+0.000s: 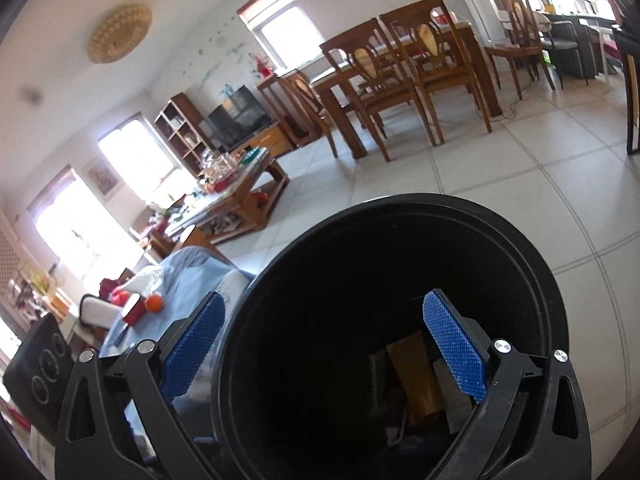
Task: Collect trash
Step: 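Grasp the blue tube with left tool while right tool grasps the orange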
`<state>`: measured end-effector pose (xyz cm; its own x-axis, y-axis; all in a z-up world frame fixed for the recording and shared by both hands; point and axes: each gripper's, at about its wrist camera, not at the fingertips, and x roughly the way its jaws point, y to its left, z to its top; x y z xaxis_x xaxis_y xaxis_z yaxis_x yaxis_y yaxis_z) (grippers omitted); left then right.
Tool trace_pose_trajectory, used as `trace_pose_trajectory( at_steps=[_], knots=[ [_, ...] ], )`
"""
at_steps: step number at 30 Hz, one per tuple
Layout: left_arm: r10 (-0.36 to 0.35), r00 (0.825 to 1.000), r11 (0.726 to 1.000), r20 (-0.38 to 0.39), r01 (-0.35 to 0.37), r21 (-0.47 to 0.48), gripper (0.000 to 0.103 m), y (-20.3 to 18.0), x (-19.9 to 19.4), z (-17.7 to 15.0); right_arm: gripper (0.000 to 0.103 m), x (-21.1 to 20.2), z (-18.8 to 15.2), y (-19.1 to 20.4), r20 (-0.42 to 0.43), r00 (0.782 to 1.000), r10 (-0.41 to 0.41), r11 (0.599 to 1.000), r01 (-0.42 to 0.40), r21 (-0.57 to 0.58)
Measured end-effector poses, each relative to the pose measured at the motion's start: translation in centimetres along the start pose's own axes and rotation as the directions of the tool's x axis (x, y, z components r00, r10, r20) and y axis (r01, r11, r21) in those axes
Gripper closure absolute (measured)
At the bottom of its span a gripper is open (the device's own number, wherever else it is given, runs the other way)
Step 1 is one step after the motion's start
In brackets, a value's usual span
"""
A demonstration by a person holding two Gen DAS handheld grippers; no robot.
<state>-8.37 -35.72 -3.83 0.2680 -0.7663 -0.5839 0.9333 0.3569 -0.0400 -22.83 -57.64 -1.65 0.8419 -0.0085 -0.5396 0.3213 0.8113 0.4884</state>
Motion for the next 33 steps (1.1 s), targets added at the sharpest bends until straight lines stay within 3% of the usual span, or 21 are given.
trace_pose_trajectory(
  at_steps=[9, 15, 28, 33],
  knots=[
    [0.047, 0.998, 0.997, 0.044, -0.044, -0.071, 0.005, 3.1, -4.0, -1.2, 0.005, 1.7, 0.5, 5.3, -0.038, 0.999, 0.015, 0.995, -0.019, -0.095],
    [0.096, 0.993, 0.982, 0.063, -0.085, -0.167, 0.005, 6.5, -7.6, -2.9, 0.005, 4.1, -0.2, 10.9, -0.073, 0.997, 0.037, 0.982, -0.05, -0.184],
    [0.274, 0.958, 0.898, 0.082, -0.224, -0.378, 0.005, 15.7, -16.4, -7.1, 0.005, 12.5, -3.3, 25.5, -0.182, 0.977, 0.11, 0.921, -0.169, -0.35],
    [0.376, 0.926, 0.845, 0.032, -0.329, -0.422, 0.005, 19.1, -18.9, -9.0, 0.005, 16.9, -4.8, 30.4, -0.232, 0.967, 0.109, 0.908, -0.191, -0.373]
  ],
)
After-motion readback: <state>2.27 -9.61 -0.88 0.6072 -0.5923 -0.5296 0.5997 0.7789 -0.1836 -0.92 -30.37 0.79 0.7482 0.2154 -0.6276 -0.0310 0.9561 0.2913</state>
